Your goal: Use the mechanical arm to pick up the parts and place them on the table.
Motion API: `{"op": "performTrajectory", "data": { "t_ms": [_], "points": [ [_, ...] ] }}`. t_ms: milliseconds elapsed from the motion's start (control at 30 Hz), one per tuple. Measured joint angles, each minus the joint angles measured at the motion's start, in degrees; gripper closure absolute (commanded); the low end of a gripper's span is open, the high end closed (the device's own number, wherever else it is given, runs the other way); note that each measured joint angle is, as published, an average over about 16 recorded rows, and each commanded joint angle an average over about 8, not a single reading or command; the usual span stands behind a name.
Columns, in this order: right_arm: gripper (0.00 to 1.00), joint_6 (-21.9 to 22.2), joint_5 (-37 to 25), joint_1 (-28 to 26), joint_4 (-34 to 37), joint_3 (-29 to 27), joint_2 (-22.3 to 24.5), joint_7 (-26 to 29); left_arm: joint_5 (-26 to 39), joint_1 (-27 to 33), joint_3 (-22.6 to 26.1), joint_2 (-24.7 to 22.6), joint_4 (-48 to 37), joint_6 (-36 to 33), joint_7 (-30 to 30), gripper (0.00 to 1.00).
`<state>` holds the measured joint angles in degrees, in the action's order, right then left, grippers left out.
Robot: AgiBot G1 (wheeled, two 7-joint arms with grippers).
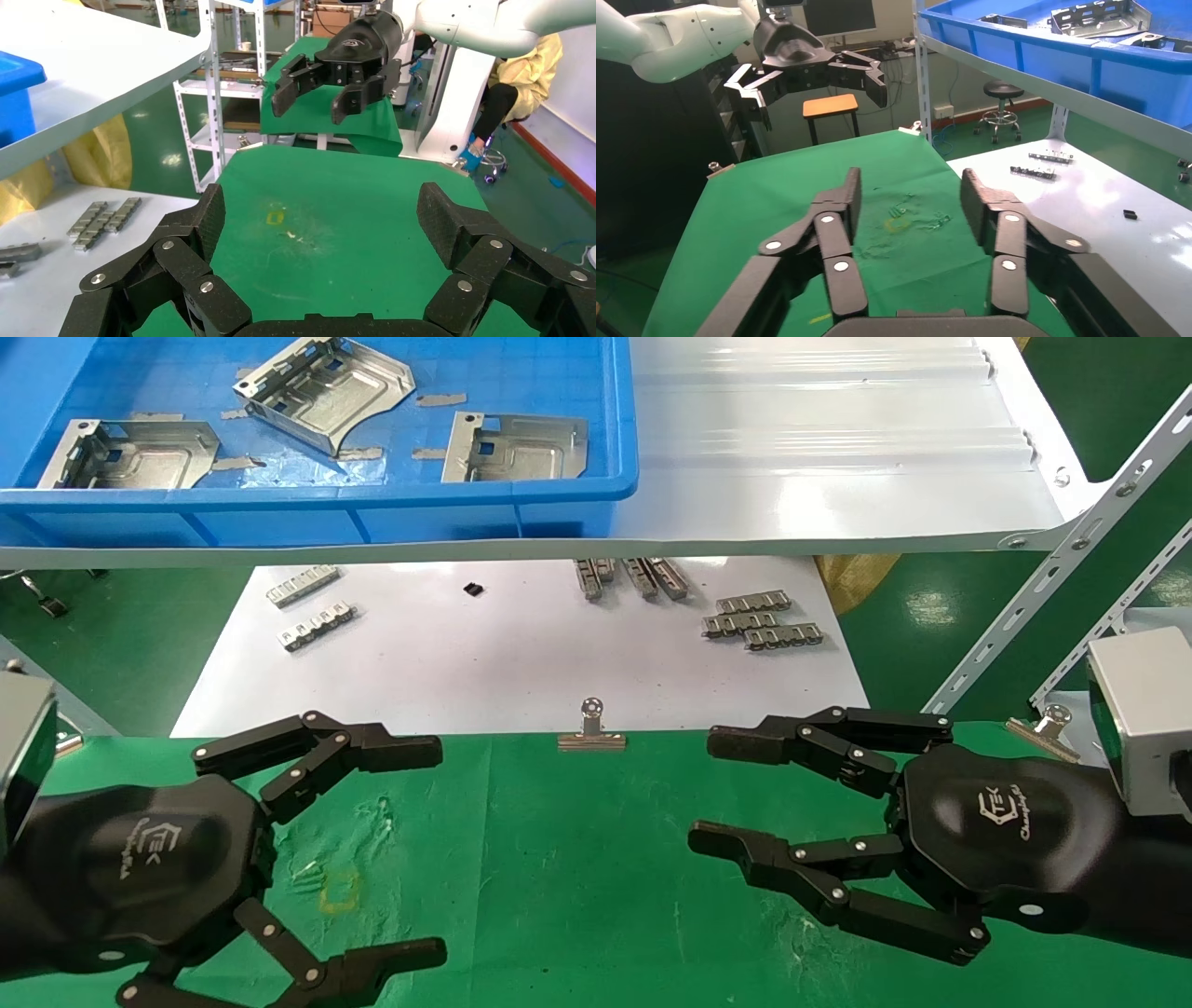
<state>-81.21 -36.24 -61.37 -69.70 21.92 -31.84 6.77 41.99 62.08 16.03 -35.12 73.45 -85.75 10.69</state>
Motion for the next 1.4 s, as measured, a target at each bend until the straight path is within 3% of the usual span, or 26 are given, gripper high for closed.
{"op": "performTrajectory", "data": {
  "t_ms": [200, 400, 567, 833, 867, 1100, 1133, 1400],
  "points": [
    [1.00, 0.00, 0.00, 0.00, 0.00, 0.00, 0.00, 0.00, 1.63, 3.44, 0.24, -0.43, -0.38, 0.39, 0.28, 0.00],
    [1.00, 0.00, 0.00, 0.00, 0.00, 0.00, 0.00, 0.00, 6.53, 12.43, 1.53, -2.88, -5.09, 1.27, 0.20, 0.00],
    [1.00, 0.00, 0.00, 0.00, 0.00, 0.00, 0.00, 0.00, 13.05, 23.41, 3.78, -7.24, -15.03, 2.91, -0.56, 0.00],
    [1.00, 0.00, 0.00, 0.00, 0.00, 0.00, 0.00, 0.00, 24.45, 40.41, 8.43, -16.47, -37.67, 9.41, -3.99, 0.00],
    [1.00, 0.00, 0.00, 0.00, 0.00, 0.00, 0.00, 0.00, 25.79, 42.12, 9.02, -17.53, -40.40, 10.57, -4.53, 0.07],
    [1.00, 0.00, 0.00, 0.00, 0.00, 0.00, 0.00, 0.00, 33.18, 51.06, 12.24, -23.03, -55.86, 19.16, -7.92, 0.94],
    [1.00, 0.00, 0.00, 0.00, 0.00, 0.00, 0.00, 0.00, 33.98, 51.92, 12.60, -23.57, -57.52, 20.26, -8.28, 1.00],
    [1.00, 0.00, 0.00, 0.00, 0.00, 0.00, 0.00, 0.00, 37.63, 55.91, 14.46, -26.02, -66.66, 25.63, -9.63, 1.00]
  ]
}}
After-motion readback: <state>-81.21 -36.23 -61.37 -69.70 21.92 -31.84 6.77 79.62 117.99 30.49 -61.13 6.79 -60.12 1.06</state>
